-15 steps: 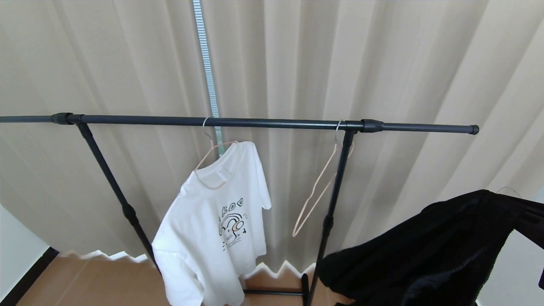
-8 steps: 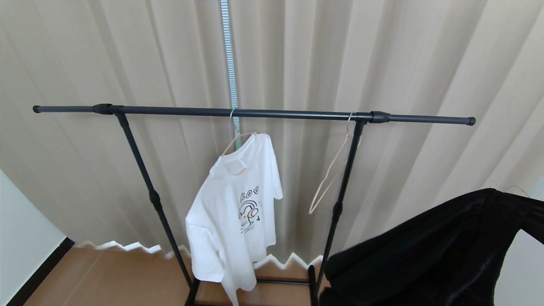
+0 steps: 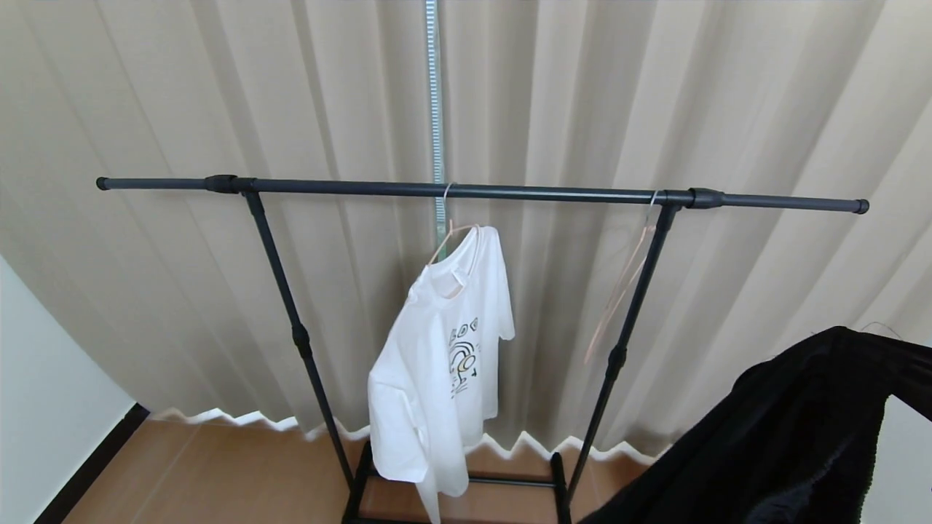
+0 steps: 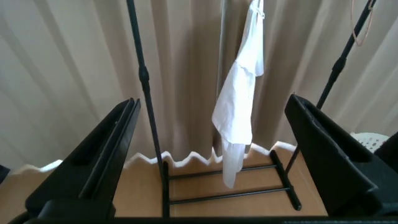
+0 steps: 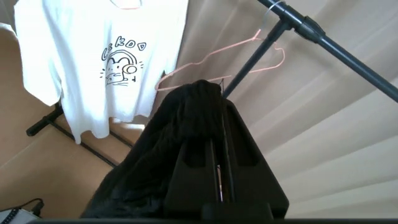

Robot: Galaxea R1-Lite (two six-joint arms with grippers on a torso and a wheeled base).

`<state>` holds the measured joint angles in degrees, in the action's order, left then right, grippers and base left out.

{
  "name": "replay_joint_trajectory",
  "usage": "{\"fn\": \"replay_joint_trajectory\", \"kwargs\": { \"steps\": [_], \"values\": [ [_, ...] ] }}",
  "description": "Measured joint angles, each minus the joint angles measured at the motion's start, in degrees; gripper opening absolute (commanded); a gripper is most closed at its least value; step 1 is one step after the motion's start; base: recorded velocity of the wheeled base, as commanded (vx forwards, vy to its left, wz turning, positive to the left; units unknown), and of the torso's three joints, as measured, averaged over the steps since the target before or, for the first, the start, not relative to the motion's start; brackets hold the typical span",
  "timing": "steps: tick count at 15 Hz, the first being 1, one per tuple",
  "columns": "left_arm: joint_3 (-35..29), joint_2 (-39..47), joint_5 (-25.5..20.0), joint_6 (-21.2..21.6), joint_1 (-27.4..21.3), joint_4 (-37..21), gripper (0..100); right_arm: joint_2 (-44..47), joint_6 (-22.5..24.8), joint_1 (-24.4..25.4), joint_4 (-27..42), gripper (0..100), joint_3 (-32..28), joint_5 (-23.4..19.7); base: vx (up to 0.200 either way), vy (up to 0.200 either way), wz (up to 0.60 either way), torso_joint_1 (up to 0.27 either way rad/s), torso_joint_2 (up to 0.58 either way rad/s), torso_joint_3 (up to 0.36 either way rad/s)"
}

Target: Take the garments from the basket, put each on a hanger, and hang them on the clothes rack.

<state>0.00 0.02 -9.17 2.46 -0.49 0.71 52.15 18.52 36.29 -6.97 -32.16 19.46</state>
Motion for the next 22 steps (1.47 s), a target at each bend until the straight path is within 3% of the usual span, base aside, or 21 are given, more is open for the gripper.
{"fn": "replay_joint_trajectory", "kwargs": {
  "steps": [7, 11, 13, 15, 17, 19, 22],
  "values": [
    [-1.8, 1.6, 0.6, 4.2, -0.2, -0.3, 100, -0.2, 2.9, 0.2, -0.2, 0, 0.6, -0.1, 0.0, 0.0, 0.0, 0.0, 0.0, 0.0],
    [-9.3, 16.2, -3.8, 3.1, -1.0, -0.4, 100, 4.6, -2.5, 1.6, -0.3, 0, -4.1, -0.3, 0.0, 0.0, 0.0, 0.0, 0.0, 0.0],
    [-15.0, 27.3, -4.6, -1.7, -6.1, -0.1, 100, 8.7, -6.1, 2.4, -0.3, 0, -7.9, -0.3, 0.0, 0.0, 0.0, 0.0, 0.0, 0.0],
    [-22.3, 38.8, -3.1, -9.7, -16.8, 0.5, 100, 13.4, -15.7, 2.7, -0.3, 0, -10.9, -0.2, 0.0, 0.0, 0.0, 0.0, 0.0, 0.0],
    [-28.1, 50.2, -1.4, -15.6, -25.0, 1.9, 100, 18.1, -21.3, 2.8, -0.3, 0, -13.7, 0.3, 0.0, 0.0, 0.0, 0.0, 0.0, 0.0],
    [-31.8, 61.2, -0.4, -19.0, -30.0, 5.7, 100, 21.8, -25.9, 2.8, -0.3, 0, -16.1, 0.7, 0.0, 0.0, 0.0, 0.0, 0.0, 0.0],
    [-31.7, 75.0, 0.3, -21.0, -33.5, 14.7, 100, 25.3, -32.2, 5.4, -0.4, 0, -18.9, 0.7, 0.0, 0.0, 0.0, 0.0, 0.0, 0.0]
  ]
}}
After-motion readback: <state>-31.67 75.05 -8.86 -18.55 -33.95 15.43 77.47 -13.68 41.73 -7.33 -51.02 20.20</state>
